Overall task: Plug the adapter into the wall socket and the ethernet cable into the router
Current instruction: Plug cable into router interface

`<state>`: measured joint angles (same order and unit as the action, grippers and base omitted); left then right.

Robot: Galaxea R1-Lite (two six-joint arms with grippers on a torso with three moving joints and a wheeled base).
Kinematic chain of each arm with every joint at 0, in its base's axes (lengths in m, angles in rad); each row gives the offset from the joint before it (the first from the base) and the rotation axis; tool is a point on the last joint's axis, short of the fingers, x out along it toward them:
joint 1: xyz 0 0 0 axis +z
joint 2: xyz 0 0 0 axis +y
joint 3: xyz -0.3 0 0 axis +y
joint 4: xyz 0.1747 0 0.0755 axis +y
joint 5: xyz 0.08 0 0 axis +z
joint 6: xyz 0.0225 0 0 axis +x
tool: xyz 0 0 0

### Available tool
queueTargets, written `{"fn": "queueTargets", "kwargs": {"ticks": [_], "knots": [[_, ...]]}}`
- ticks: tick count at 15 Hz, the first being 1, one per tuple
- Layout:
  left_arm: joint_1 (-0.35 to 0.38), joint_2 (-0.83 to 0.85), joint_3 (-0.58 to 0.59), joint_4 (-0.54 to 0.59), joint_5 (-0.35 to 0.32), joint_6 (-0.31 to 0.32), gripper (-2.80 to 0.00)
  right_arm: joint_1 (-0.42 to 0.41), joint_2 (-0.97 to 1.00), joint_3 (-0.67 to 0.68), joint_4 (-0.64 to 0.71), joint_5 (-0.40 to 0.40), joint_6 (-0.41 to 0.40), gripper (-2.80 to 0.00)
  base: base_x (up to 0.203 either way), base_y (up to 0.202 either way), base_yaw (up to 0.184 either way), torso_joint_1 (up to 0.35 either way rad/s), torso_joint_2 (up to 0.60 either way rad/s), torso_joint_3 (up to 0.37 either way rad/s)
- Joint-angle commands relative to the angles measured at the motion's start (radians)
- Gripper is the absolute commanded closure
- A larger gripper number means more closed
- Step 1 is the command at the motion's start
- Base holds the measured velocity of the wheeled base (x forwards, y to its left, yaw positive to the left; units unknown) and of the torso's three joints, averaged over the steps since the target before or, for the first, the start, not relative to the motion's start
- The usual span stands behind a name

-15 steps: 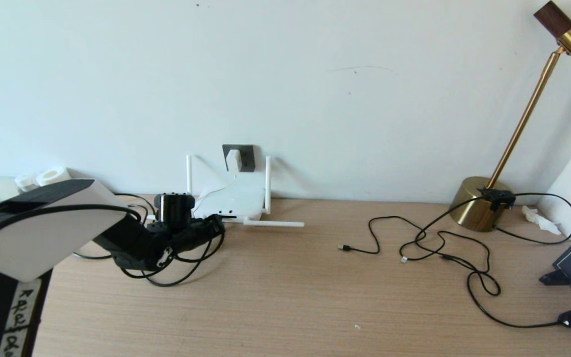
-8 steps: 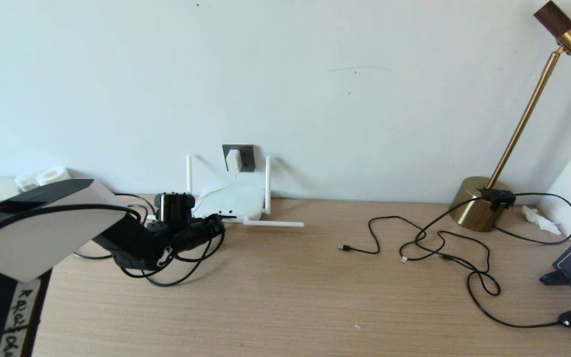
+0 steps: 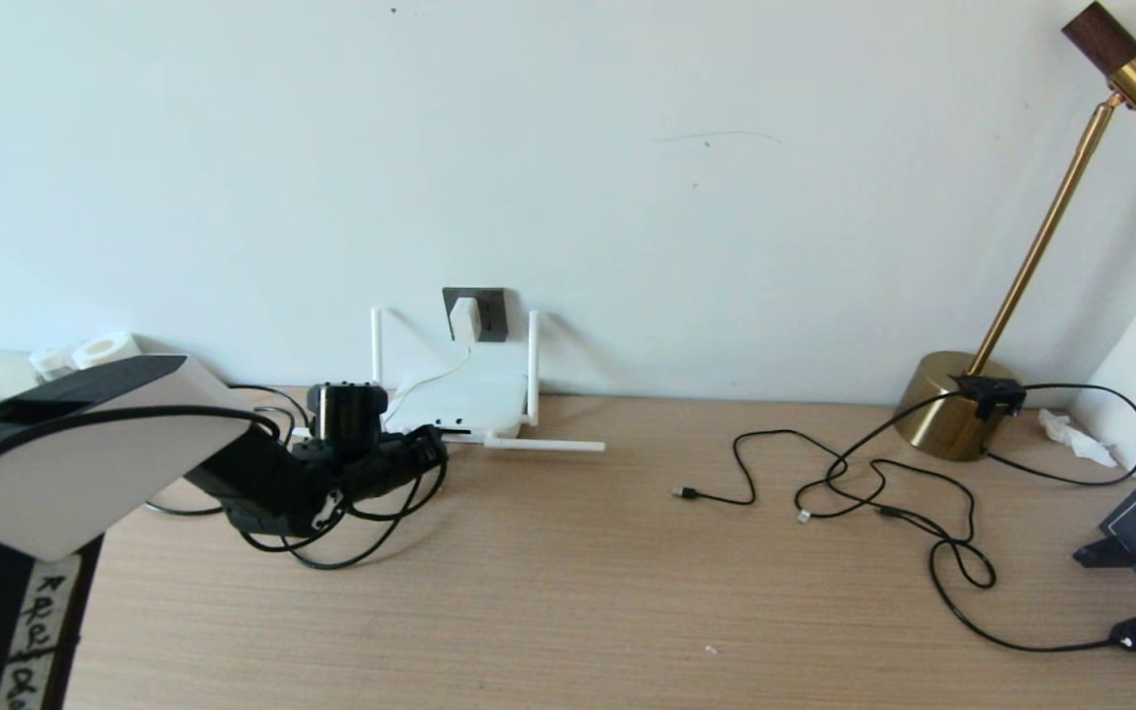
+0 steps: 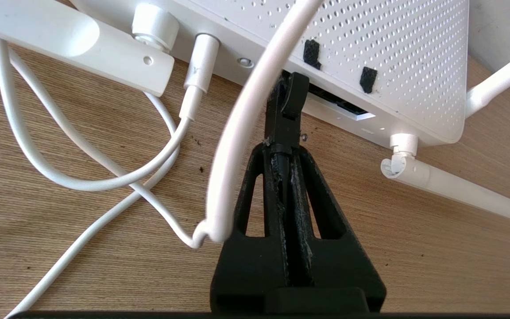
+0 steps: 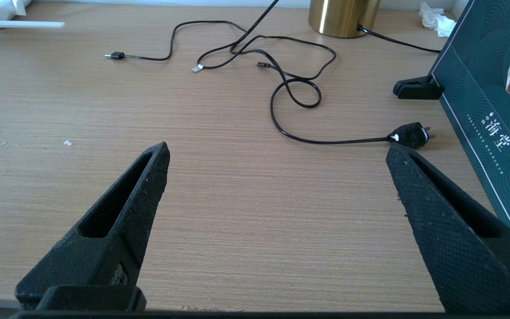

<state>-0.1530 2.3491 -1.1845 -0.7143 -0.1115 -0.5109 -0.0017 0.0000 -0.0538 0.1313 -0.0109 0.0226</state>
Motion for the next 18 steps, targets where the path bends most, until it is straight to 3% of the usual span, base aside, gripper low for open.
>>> {"fn": "queueTargets", "kwargs": {"ticks": [1,18], "knots": [[0.006,-0.001,-0.004,-0.005,0.0,-0.003,0.0,0.0,0.002,0.0,0.001,0.0,0.0,-2.8,0.0,0.0,0.0,0.0,0.0,0.0],[0.023,0.002,-0.018,0.016,-0.002,0.011,0.0,0.0,0.002,0.0,0.001,0.0,0.0,-2.8,0.0,0.0,0.0,0.0,0.0,0.0]]}}
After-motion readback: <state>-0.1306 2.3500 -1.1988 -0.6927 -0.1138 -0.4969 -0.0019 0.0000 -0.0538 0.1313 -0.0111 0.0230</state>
